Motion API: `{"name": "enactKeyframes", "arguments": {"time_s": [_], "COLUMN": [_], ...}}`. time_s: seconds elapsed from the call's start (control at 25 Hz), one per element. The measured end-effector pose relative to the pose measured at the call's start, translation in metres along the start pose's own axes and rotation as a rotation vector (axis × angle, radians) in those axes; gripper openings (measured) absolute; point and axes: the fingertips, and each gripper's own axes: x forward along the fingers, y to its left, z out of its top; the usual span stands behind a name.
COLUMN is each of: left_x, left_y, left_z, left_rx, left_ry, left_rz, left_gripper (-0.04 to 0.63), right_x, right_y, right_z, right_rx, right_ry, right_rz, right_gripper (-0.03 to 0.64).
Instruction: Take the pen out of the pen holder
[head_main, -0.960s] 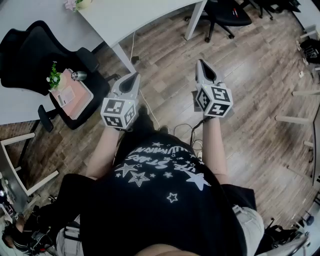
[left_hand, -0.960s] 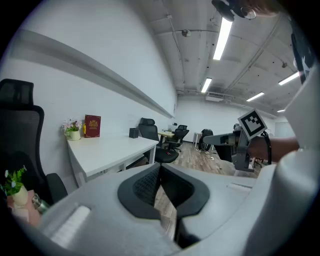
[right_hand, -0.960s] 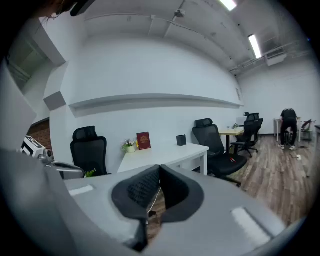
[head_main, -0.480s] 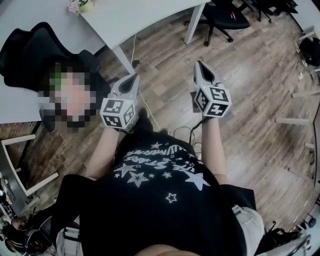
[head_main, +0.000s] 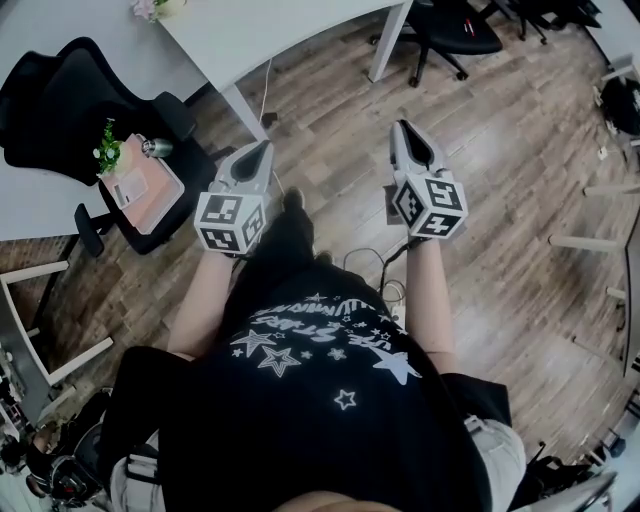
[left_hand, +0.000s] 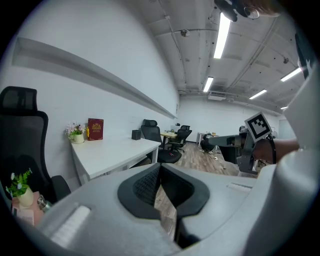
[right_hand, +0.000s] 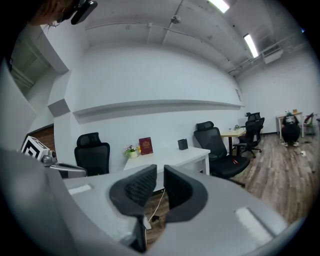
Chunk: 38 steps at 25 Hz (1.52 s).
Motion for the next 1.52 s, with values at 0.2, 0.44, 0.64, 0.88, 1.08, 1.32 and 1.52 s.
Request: {"name": "enactKeyframes", "arguments": {"time_s": [0.2,0.44,0.64,0.88,1.08,1.32,1.52], "left_x": [0.030,0.123,0.224,0.308,0.349,0.385,0.412], "left_y": [0.016,0.052,0.091,0.132,0.167,0.184,0.190], "left_z": [0.001,0.017,0.049,0.092,0.105,0.101,0.110], "left_rx": [0.003,0.030,0.028,0.027,-0.021,-0.018,-0.020], "left_ry": [0.000,0.016,0.003,-0.008,0.000,0.035,0.037], "left_rz": [-0.011,-0.051,-0.087,-0.112,-0.084,-0.080,-0.026], "left_gripper": [0.011,0.011,0.011,0.011,0.011,0.012,0.012], "right_x": [0.033,0.114,0.206,0.301,0.358,0.396,0.434], "right_y": [-0.011,-0.044,-0.079,-0.114,-0.133,-0.156,-0.181], "right_z": [-0.003,0.003,0.027,0.068,0.086,0.094,0.099], "right_rx": [0.012,-0.002,-0.017,-0.024,-0.013,-0.010,-0.007], "right_ry": [0.030,0.074,0.086,0.090,0.095,0.096,0.100], "right_rz": [0.012,0.019,0.018,-0.008,-0.007,-0.021,0.023], "right_gripper": [0.217,0.233,0.235,0.235,0.235,0.235,0.235]}}
